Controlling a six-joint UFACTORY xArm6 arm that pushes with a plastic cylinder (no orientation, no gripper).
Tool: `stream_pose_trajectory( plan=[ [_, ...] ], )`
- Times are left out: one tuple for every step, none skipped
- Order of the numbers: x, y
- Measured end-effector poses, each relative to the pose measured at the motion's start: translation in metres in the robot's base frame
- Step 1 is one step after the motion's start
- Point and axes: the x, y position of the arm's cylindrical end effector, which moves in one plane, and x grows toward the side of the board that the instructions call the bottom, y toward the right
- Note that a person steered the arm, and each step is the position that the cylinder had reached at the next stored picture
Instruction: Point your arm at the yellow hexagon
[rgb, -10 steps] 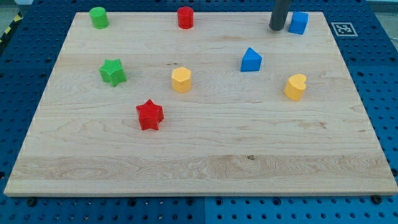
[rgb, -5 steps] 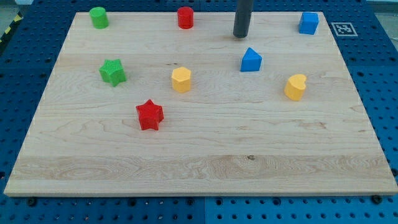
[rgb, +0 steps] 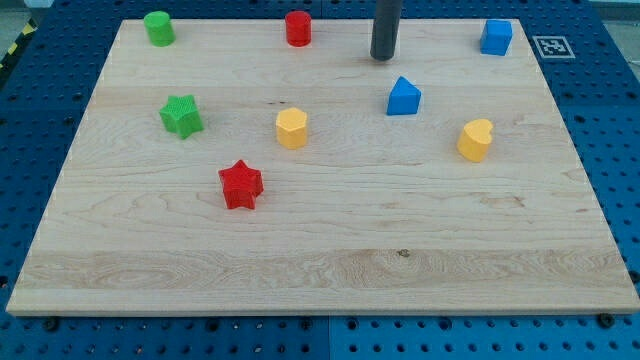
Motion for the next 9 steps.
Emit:
stream_pose_trajectory(
  plan=[
    [0.000, 0.000],
    [0.007, -0.010],
    [0.031, -0.041],
    [0.062, -0.055],
    [0.116, -0.041],
    [0.155, -0.018],
    [0.179, -0.045],
    [0.179, -0.093],
    [0.169, -0.120]
  ],
)
